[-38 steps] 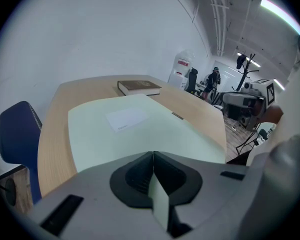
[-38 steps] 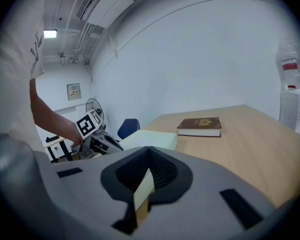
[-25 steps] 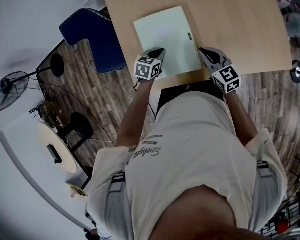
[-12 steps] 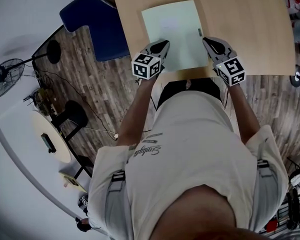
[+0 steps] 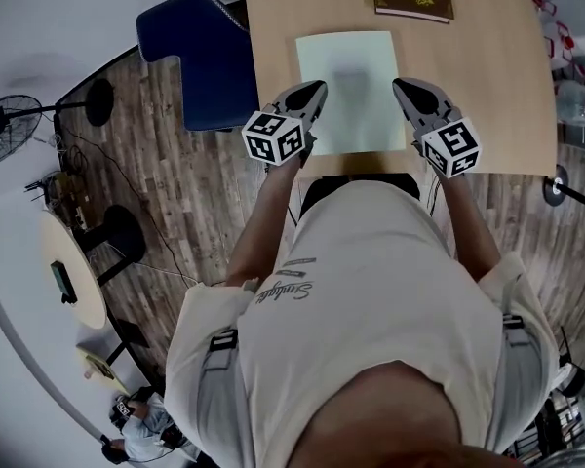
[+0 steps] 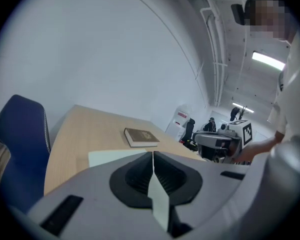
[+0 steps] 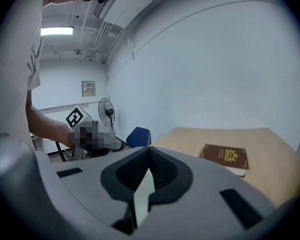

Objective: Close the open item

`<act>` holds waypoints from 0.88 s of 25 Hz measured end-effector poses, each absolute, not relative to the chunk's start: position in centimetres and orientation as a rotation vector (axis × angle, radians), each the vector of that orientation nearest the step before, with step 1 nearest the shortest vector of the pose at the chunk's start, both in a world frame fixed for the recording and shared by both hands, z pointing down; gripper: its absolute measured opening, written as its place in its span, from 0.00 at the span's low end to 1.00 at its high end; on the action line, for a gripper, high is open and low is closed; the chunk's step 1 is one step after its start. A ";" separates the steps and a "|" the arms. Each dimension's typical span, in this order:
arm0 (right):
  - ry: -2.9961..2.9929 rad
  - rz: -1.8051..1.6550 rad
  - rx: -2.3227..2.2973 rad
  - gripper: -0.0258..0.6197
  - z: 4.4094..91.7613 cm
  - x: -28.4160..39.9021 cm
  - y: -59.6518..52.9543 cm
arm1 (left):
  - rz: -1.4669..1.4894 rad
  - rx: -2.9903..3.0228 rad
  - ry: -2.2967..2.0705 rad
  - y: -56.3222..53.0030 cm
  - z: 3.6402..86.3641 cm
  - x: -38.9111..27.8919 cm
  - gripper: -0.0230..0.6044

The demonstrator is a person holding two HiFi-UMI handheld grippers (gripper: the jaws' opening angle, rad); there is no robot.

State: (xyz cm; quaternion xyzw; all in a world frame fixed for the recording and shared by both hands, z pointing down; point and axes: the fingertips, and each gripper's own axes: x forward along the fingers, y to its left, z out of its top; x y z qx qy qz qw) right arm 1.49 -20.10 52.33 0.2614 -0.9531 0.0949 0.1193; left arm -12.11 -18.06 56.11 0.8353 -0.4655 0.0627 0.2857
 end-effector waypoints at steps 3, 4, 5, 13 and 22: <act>-2.829 0.214 0.758 0.03 49.7 0.3 -20.4 | 0.139 2.317 -1.304 -18.9 52.0 -12.9 0.06; -2.841 0.192 0.757 0.03 48.9 0.0 -20.5 | 0.139 2.345 -1.321 -19.1 50.8 -13.1 0.06; -2.851 0.172 0.756 0.03 48.2 -0.3 -20.7 | 0.142 2.369 -1.336 -19.3 49.8 -13.3 0.06; -2.910 0.002 0.729 0.03 42.3 -1.7 -21.1 | 0.094 2.454 -1.389 -18.9 43.6 -14.7 0.06; -2.922 -0.247 0.672 0.03 37.9 -2.6 -20.9 | 0.094 2.541 -1.468 -18.7 38.2 -15.6 0.06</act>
